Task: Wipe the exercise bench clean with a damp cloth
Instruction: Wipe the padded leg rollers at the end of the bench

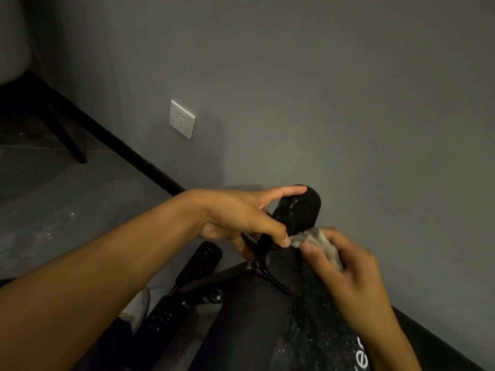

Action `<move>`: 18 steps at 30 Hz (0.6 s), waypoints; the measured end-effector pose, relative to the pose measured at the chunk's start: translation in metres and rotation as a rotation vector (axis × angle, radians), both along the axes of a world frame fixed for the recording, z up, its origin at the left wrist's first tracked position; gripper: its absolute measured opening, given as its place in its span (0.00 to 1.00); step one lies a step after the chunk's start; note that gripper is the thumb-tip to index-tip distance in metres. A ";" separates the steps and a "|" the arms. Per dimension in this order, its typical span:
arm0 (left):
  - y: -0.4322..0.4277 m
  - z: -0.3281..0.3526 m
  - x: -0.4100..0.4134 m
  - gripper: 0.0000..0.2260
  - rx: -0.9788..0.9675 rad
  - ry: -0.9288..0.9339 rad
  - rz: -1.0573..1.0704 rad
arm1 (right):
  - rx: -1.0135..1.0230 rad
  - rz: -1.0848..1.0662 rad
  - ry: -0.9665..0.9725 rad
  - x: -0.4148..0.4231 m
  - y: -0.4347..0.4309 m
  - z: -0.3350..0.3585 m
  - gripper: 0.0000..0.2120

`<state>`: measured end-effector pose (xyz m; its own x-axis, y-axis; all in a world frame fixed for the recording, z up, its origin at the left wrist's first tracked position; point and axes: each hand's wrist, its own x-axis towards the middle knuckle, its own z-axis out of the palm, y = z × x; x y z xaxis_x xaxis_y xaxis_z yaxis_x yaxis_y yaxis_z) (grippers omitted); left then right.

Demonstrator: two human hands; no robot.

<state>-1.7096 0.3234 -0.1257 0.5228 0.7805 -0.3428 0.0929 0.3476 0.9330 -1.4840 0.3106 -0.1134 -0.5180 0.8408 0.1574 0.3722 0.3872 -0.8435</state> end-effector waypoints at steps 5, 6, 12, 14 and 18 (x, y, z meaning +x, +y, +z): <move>0.004 -0.002 0.004 0.43 -0.030 -0.074 0.021 | 0.205 -0.075 -0.170 -0.008 0.038 0.001 0.03; 0.004 -0.003 0.006 0.43 -0.025 -0.070 0.037 | 0.286 -0.121 -0.223 -0.014 0.049 0.002 0.03; 0.000 -0.005 0.021 0.44 0.024 -0.026 0.148 | 0.280 -0.166 -0.183 -0.021 0.042 0.003 0.01; 0.000 -0.006 0.023 0.45 0.047 -0.018 0.153 | 0.108 -0.079 -0.049 -0.014 0.017 0.003 0.03; 0.002 -0.005 0.020 0.45 0.046 -0.025 0.125 | 0.104 -0.078 -0.067 -0.009 0.024 -0.001 0.05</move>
<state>-1.6899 0.3251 -0.1309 0.4290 0.8543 -0.2934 0.0277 0.3122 0.9496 -1.4931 0.3347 -0.1143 -0.4640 0.8598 0.2130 0.4585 0.4389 -0.7727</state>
